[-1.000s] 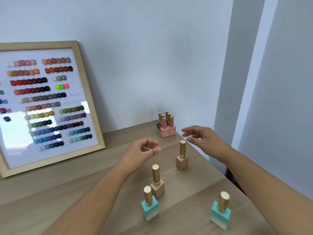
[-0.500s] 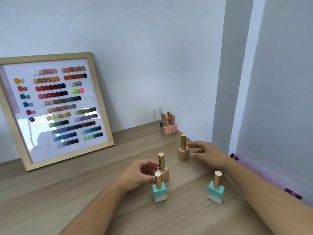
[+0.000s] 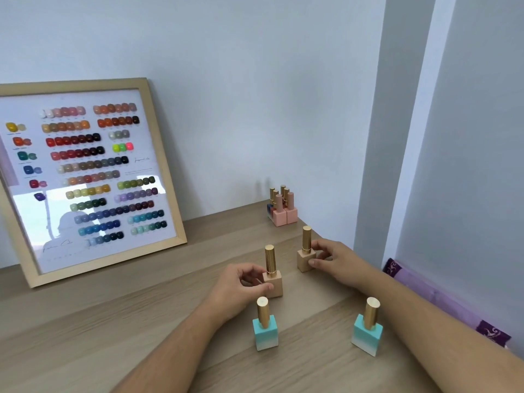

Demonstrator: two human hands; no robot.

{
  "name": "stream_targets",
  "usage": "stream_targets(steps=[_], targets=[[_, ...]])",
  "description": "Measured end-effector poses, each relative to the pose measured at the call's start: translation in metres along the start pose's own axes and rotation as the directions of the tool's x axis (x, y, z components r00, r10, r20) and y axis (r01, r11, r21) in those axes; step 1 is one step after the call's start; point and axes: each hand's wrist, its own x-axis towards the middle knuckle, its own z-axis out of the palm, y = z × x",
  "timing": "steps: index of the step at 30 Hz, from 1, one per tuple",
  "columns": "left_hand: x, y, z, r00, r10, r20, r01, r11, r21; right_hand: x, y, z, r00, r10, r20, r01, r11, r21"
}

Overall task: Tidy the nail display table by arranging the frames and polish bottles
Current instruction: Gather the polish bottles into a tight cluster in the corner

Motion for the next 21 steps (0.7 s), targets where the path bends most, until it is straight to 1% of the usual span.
stream_targets(steps=[3,5,7,9,12,16,21], targets=[[0.013,-0.003,0.001,0.998,0.015,-0.060,-0.015,1.000,0.005,0.007,0.005,0.004,0.998,-0.037,-0.059,0.038,0.999,0.011],[0.025,-0.005,0.004,0.994,0.013,-0.104,-0.009,0.999,0.042,0.015,0.008,0.005,0.990,-0.043,-0.137,0.049,0.998,0.043],[0.041,-0.007,0.008,0.991,0.015,-0.136,-0.002,0.996,0.092,0.027,0.010,0.007,0.977,-0.013,-0.215,0.034,0.995,0.091],[0.061,-0.007,0.014,0.988,0.014,-0.156,0.005,0.993,0.118,0.041,0.012,0.008,0.966,0.018,-0.256,0.010,0.994,0.108],[0.088,-0.004,0.024,0.982,0.016,-0.187,0.012,0.989,0.151,0.063,0.013,0.009,0.966,0.034,-0.257,-0.012,0.996,0.087],[0.122,-0.005,0.034,0.971,0.016,-0.239,0.031,0.982,0.189,0.092,0.016,0.005,0.964,0.024,-0.265,-0.005,0.997,0.072],[0.154,-0.012,0.037,0.950,0.034,-0.310,0.036,0.975,0.218,0.120,0.025,-0.003,0.974,0.021,-0.224,-0.018,1.000,0.018]])
